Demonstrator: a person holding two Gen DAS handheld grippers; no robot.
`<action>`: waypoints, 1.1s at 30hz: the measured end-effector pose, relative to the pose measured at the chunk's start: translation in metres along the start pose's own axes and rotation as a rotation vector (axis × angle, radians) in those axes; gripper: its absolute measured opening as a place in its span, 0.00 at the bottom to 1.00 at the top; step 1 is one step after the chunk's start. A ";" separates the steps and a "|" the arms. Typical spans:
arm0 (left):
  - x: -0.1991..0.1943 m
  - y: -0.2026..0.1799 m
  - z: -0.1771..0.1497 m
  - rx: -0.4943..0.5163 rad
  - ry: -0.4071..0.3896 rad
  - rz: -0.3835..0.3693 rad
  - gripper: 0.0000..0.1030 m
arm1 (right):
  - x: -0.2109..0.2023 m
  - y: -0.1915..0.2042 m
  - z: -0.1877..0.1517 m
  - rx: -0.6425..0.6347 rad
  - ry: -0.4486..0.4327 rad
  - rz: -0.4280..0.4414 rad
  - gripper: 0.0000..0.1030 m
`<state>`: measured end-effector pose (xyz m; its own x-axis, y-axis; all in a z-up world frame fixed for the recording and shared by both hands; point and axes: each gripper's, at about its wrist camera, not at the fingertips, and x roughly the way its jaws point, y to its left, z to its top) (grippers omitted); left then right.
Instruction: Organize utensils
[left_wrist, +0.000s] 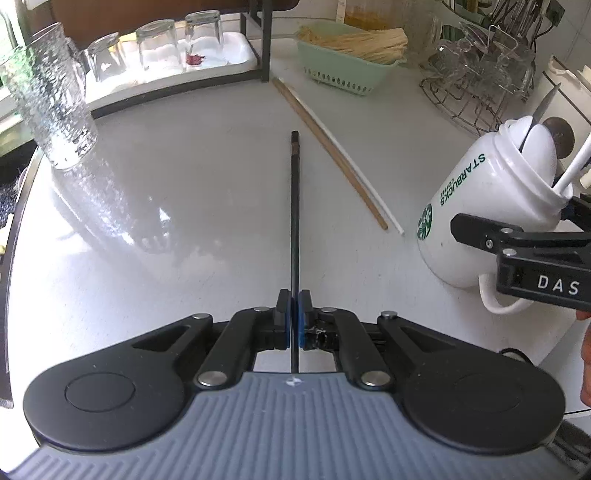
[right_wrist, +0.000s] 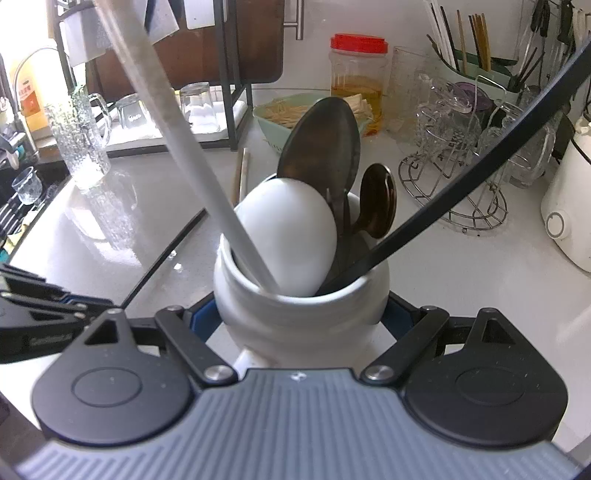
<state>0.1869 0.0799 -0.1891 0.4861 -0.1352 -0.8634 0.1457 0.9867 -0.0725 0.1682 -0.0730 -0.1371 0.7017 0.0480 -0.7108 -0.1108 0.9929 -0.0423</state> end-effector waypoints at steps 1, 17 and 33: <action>-0.001 0.002 -0.001 -0.006 0.004 -0.007 0.04 | -0.001 0.000 -0.001 -0.002 -0.003 0.001 0.88; 0.013 0.010 0.034 -0.018 -0.023 -0.064 0.34 | 0.000 -0.002 0.000 -0.015 0.003 0.013 0.88; 0.069 0.009 0.098 0.085 -0.059 -0.046 0.33 | 0.001 0.002 0.000 0.017 -0.001 -0.017 0.88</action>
<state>0.3066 0.0709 -0.2004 0.5263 -0.1876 -0.8293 0.2405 0.9684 -0.0664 0.1689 -0.0711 -0.1377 0.7044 0.0313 -0.7091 -0.0872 0.9953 -0.0427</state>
